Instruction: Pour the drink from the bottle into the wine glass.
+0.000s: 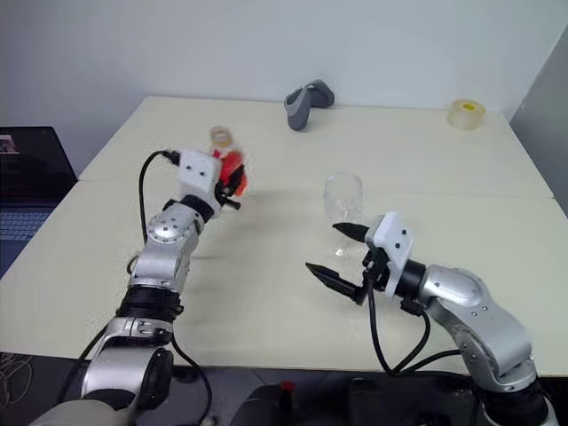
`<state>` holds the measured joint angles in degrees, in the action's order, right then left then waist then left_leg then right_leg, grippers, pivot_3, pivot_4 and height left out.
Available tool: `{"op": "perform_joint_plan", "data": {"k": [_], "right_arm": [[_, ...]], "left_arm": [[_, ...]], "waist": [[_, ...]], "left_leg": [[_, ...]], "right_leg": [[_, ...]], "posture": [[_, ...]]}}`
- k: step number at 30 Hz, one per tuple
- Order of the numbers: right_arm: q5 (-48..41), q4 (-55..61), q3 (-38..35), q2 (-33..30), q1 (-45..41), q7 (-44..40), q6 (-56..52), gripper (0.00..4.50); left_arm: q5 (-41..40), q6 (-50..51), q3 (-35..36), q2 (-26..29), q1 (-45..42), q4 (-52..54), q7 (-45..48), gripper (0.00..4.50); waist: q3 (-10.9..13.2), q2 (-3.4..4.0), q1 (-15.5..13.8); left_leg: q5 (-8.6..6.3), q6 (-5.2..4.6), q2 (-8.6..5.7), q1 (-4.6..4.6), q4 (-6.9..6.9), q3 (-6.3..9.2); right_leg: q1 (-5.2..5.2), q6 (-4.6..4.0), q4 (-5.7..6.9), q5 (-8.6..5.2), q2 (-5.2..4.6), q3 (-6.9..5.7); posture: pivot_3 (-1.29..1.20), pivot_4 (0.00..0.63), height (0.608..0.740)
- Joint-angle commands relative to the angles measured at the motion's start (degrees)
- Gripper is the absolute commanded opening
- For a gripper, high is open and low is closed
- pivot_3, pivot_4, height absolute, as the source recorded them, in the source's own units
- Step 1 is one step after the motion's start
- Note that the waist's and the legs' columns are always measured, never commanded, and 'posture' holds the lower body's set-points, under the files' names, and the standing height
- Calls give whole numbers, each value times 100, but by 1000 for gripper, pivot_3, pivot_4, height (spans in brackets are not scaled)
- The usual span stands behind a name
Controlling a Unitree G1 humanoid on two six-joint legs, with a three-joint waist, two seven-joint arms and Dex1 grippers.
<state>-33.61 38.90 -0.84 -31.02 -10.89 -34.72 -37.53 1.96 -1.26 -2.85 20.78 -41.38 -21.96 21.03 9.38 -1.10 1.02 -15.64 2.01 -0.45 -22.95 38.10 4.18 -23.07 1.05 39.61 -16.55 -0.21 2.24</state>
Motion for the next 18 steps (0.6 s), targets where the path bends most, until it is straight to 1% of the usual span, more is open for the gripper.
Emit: {"op": "perform_joint_plan", "data": {"k": [1, 6, 11, 14, 18], "right_arm": [[-240, 282, -441, -78, 24, 151, -18, 4500], [-239, 364, -621, -126, 49, 347, -30, 4500], [-156, 422, -571, -101, 78, 553, -8, 4500], [-139, 464, -469, -23, -7, 749, -42, 4500], [-5, 401, -364, 41, -59, 919, 22, 4500]], "left_arm": [[341, -409, -316, 33, -387, 212, 164, 1242], [908, -1114, -702, 97, -876, -263, 78, 1241], [1513, -1927, -983, 178, -1319, -835, -191, 1241], [2036, -2562, -1239, 347, -1623, -1273, -468, 1241], [2560, -3117, -1458, 512, -1932, -1730, -905, 1240]], "waist": [[0, 0, 1], [1, -1, 54], [1, -2, 62], [2, -3, 62], [2, -3, 62]], "left_leg": [[0, 0, 1, 2, -1, -2], [-1, -1, 3, 2, -4, -3], [-1, -2, 2, 2, -5, -6], [-1, -2, 1, 1, -5, -6], [-1, -2, 1, 1, -5, -7]], "right_leg": [[0, 0, 0, 0, 1, 2], [-3, 0, 4, 0, 6, 3], [-3, 1, 4, 0, 6, 5], [-4, 1, 3, 0, 6, 5], [-5, 1, 4, -1, 6, 4]], "posture": [[0, 150, 740], [0, 150, 740], [0, 150, 740], [0, 150, 740], [0, 150, 740]]}}
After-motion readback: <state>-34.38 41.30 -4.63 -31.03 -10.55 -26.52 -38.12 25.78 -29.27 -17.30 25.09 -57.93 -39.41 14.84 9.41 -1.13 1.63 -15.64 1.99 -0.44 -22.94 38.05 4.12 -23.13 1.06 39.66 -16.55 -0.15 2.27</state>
